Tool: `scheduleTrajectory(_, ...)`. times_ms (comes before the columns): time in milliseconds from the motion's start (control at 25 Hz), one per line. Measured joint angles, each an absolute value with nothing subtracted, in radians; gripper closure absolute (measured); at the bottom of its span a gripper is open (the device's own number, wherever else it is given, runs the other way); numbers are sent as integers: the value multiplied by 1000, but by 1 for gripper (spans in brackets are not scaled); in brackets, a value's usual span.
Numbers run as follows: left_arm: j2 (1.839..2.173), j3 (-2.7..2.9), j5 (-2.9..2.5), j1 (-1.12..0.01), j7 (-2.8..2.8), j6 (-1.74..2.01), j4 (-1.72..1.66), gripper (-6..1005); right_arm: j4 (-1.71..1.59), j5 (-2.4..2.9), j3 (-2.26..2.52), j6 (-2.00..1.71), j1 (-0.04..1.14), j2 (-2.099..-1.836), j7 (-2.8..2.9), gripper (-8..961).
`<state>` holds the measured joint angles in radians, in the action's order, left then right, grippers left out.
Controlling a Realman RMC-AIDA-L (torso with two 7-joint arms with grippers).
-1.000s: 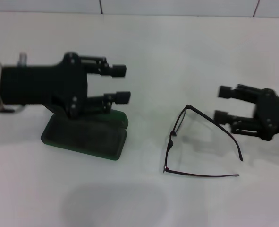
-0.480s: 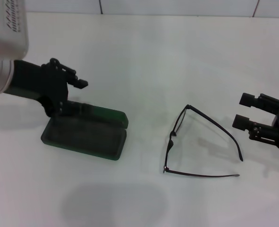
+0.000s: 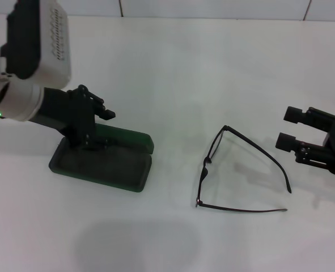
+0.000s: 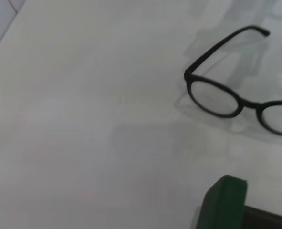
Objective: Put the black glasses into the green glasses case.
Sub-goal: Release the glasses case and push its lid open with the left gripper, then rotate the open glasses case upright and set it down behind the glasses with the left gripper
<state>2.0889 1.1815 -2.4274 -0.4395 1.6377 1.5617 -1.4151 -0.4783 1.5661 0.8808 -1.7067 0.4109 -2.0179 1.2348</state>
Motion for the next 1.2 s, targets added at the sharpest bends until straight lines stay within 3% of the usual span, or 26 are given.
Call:
scheduleTrajectory(320, 2089, 1239, -2495, -464, 1651, 1511, -1375, 483, -475, 1566, 882, -1708, 403, -2019, 1235, 190)
scheduleTrajectory(520, 2089, 1240, -2497, -471, 1665, 1511, -1387, 673, -468, 1566, 881, -1709, 402, -2019, 1235, 190)
scheduleTrajectory(840, 2092, 1242, -2438, -460, 1688, 1480, -1509, 807, -465, 1589, 915, -1807, 407, -2014, 1190, 191)
scheduleTrajectory(1200, 2092, 1398, -2388, -543, 1690, 1185, -1473, 808, -469, 1605, 1013, -1964, 443, -2018, 1168, 191)
